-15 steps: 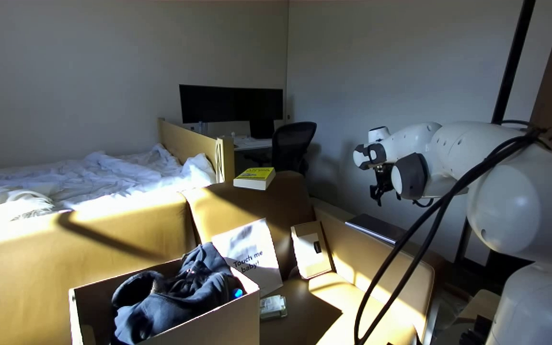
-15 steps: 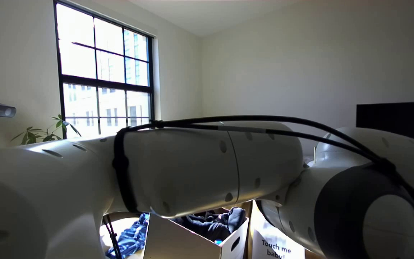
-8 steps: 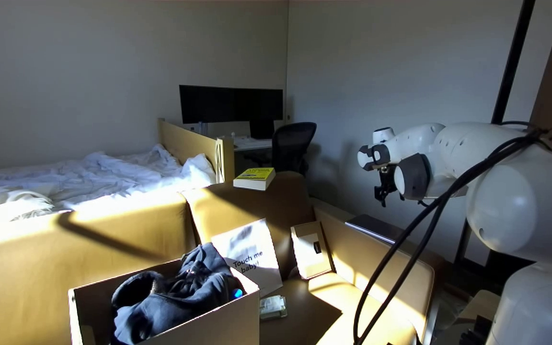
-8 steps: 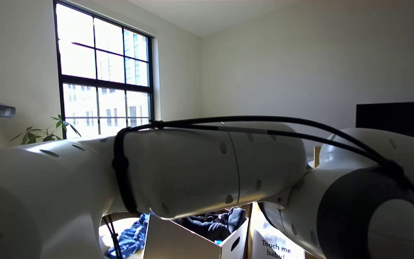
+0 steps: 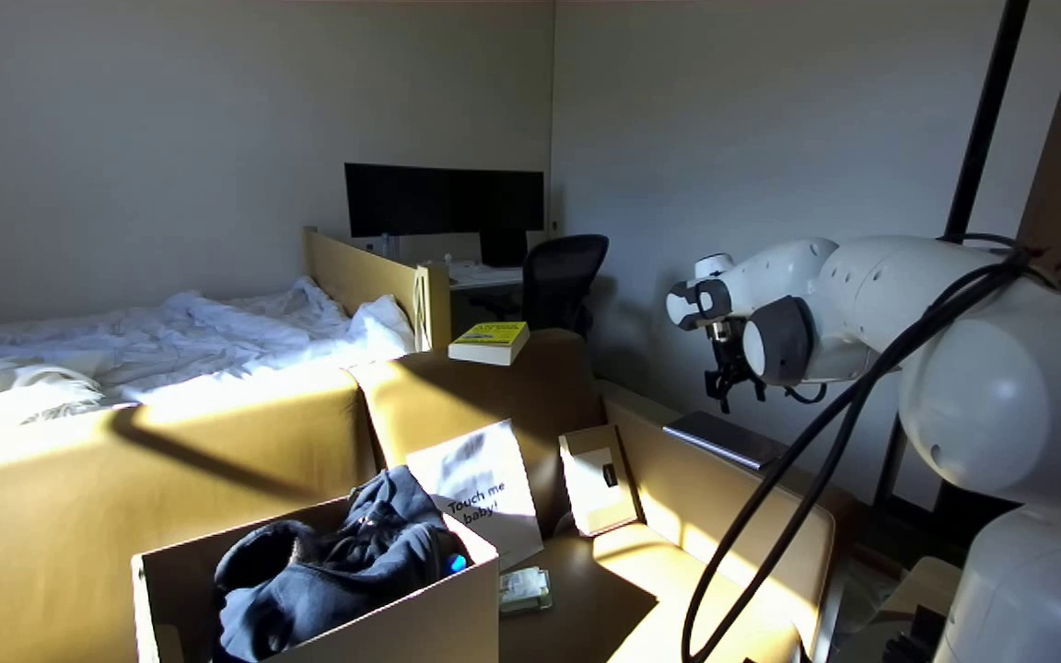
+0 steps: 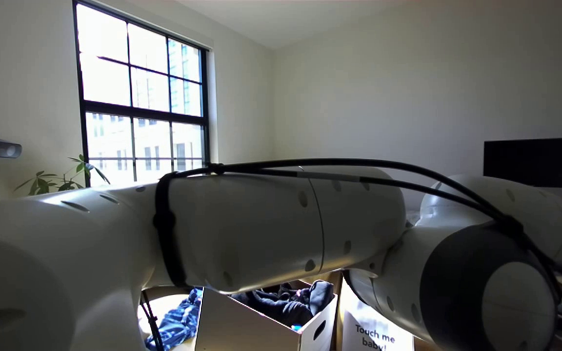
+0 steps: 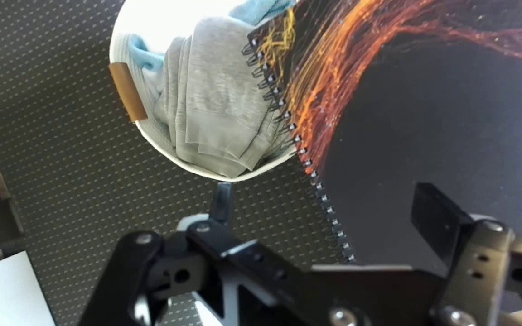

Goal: Pick up the book and put it in the box

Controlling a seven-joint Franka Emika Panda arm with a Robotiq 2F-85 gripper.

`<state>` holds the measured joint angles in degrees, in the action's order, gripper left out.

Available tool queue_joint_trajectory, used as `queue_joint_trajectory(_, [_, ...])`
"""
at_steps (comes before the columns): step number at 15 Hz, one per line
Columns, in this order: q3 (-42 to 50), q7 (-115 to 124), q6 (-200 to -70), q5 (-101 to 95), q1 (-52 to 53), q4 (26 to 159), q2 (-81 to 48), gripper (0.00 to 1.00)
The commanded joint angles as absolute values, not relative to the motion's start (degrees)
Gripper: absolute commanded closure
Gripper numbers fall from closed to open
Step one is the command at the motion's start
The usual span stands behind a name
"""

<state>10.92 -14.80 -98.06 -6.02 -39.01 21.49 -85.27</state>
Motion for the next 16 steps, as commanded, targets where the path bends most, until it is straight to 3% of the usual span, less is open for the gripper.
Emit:
queue_joint_trajectory(1, [10.4,-15.9,-95.4,-6.3,-40.1,21.4,-85.3,0.00])
queue_joint_trajectory(16, [9.8,-18.4,-96.0,-6.8,-41.7,26.0,-85.6,0.00])
